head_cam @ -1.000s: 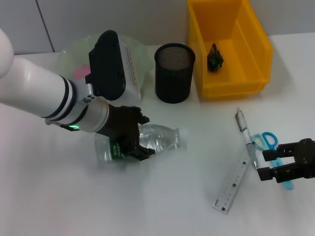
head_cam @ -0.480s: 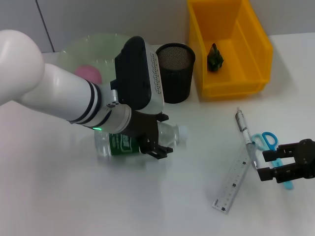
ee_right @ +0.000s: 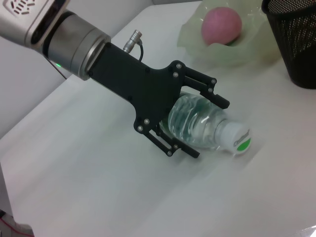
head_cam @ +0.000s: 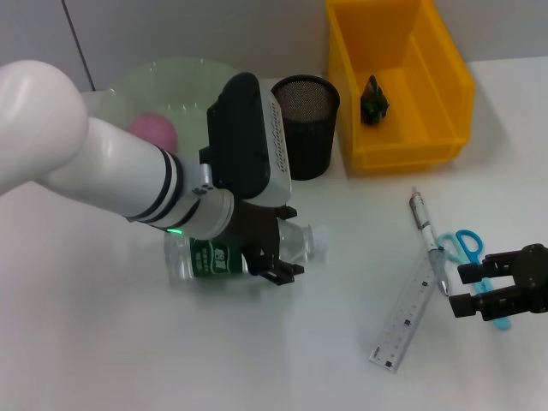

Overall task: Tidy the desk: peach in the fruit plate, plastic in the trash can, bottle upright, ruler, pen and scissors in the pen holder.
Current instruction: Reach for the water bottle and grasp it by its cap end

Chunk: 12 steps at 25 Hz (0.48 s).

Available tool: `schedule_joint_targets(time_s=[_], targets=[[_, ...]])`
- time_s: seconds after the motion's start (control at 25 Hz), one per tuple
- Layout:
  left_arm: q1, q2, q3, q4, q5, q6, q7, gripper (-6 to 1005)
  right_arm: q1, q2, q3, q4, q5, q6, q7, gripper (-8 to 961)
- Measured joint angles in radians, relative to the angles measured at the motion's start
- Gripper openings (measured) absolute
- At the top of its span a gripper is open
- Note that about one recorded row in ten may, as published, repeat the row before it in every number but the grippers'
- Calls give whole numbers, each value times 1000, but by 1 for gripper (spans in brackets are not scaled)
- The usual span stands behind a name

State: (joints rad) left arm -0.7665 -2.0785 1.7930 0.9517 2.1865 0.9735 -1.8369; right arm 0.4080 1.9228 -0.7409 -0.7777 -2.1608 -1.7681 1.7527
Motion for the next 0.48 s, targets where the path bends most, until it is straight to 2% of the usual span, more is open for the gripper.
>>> schedule_joint_targets(time_s=[0.48], targets=[[1, -2, 79, 1, -18, -41, -5, 697, 2, -2, 0, 0, -1, -2, -2, 833]])
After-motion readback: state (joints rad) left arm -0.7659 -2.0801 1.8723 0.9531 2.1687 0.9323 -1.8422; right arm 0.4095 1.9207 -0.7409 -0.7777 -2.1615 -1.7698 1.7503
